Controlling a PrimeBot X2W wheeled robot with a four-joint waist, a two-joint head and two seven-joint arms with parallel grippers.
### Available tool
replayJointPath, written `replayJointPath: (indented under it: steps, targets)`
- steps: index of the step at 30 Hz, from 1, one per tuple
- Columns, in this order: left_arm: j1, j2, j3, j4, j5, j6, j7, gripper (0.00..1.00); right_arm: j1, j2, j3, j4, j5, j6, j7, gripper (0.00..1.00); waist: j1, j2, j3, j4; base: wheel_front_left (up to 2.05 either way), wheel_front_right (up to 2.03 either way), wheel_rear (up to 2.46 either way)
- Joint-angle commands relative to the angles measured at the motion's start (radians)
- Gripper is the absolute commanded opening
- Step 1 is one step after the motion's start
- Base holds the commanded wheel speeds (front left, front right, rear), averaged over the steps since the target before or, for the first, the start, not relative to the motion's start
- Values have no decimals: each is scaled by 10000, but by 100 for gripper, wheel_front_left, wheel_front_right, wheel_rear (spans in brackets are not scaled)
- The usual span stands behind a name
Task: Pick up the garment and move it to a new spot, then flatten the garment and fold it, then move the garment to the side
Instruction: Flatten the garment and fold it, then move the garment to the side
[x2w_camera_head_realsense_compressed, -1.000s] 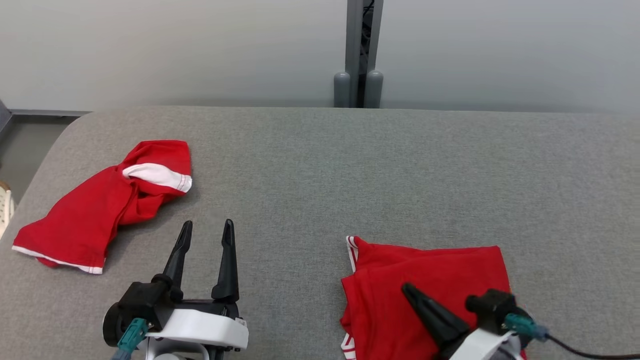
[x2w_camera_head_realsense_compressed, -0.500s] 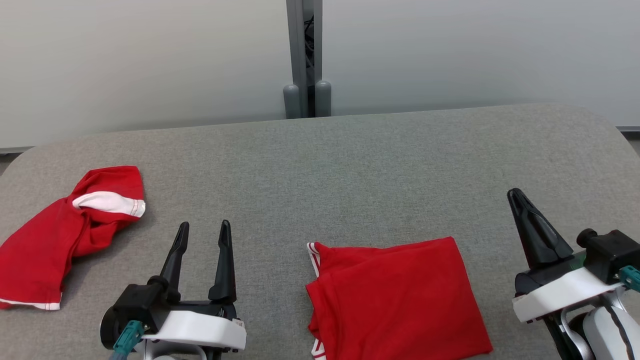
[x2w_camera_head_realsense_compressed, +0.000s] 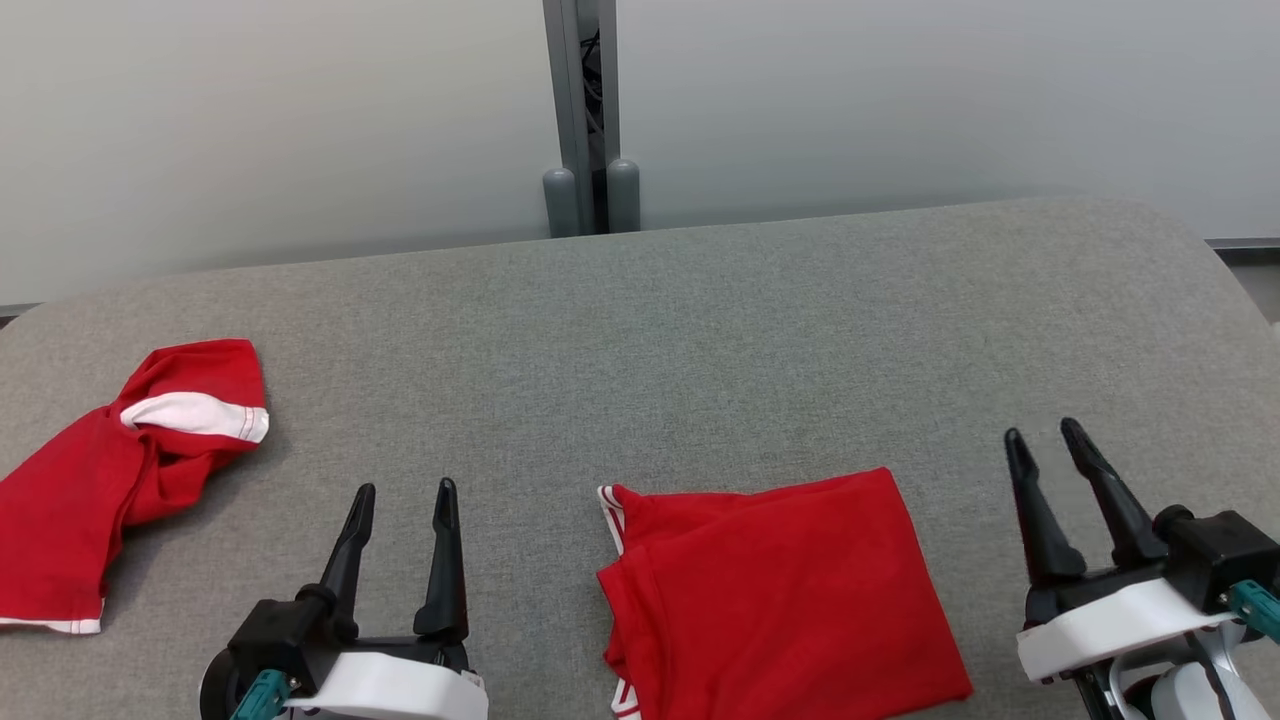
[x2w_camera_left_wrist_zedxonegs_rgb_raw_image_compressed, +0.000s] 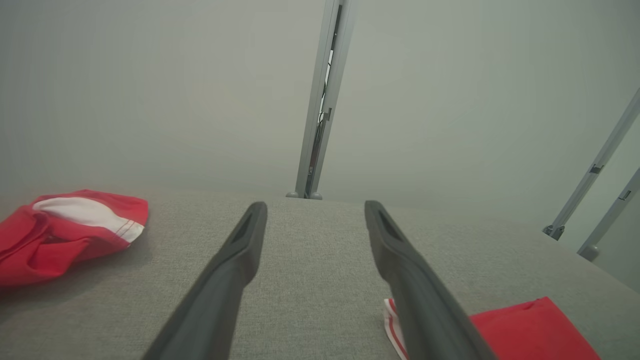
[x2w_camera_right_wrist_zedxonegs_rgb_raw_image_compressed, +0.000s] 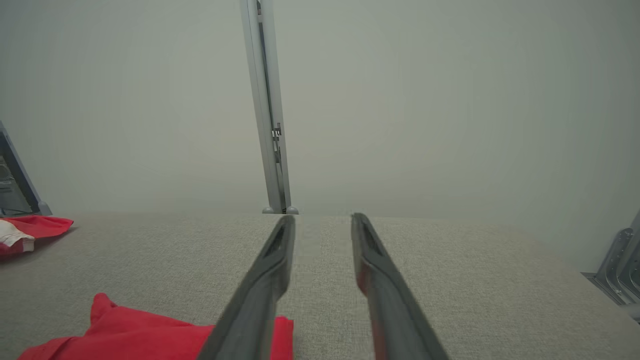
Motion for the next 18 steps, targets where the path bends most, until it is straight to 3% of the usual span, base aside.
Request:
replayJointPath:
  steps: [1, 10, 18]
  targets:
    - [-22, 33, 5, 6, 67, -22, -26, 100, 5, -28, -18, 33, 12, 2, -14, 100, 0, -1, -1, 18, 0, 0, 0]
    - [-101, 33, -34, 6, 102, -85, -26, 100, 75, -82, 86, 255, 165, 2, -15, 100, 0, -1, 10, 134, 0, 0, 0]
    - [-329, 34, -248, 37, 76, -98, -26, 100, 21, -443, 908, 1170, 1360, 2, 215, 100, 0, -1, 302, 388, 0, 0, 0]
